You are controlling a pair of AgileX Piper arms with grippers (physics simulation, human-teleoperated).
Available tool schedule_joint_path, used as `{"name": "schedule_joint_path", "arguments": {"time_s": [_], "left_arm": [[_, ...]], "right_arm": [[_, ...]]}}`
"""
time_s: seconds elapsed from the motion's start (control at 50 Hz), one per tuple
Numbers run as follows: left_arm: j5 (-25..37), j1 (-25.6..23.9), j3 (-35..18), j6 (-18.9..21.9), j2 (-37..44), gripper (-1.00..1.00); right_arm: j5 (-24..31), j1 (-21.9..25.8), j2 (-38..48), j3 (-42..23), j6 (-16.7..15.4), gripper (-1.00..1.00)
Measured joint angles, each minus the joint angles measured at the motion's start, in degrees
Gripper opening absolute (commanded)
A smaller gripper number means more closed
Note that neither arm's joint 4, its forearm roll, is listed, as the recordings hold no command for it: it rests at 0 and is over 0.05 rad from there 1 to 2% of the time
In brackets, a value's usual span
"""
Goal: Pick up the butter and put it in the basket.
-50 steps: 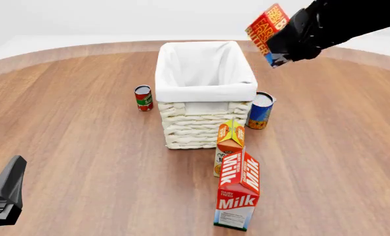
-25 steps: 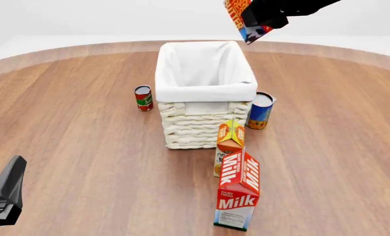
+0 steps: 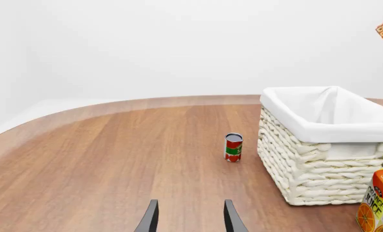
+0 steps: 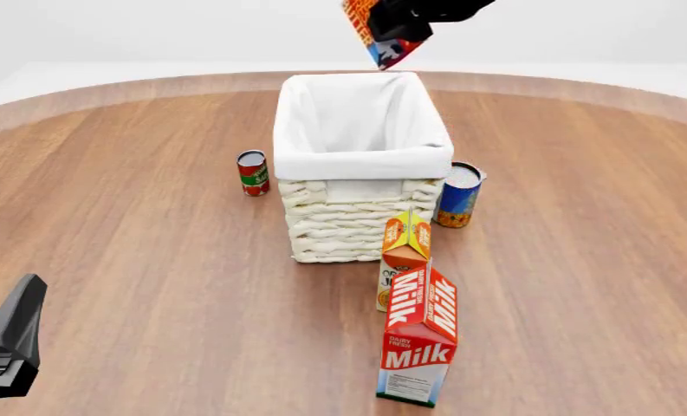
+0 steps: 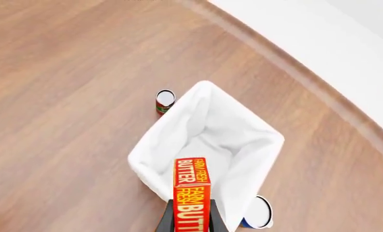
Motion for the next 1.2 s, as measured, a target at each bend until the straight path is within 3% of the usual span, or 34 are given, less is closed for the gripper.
{"name": "schedule_joint_path", "arguments": {"time_s": [0.66,1.2], "left_arm": [[0.0,0.0,0.0,0.0,0.0,1.0],[0.0,0.0,0.0,0.0,0.0,1.0]], "right_arm": [[-1.68,-2.63,10.68,-2.67,-3.56,-1.0],[-5.14,-3.05,17.76,-3.59,-3.77,-1.0]]}}
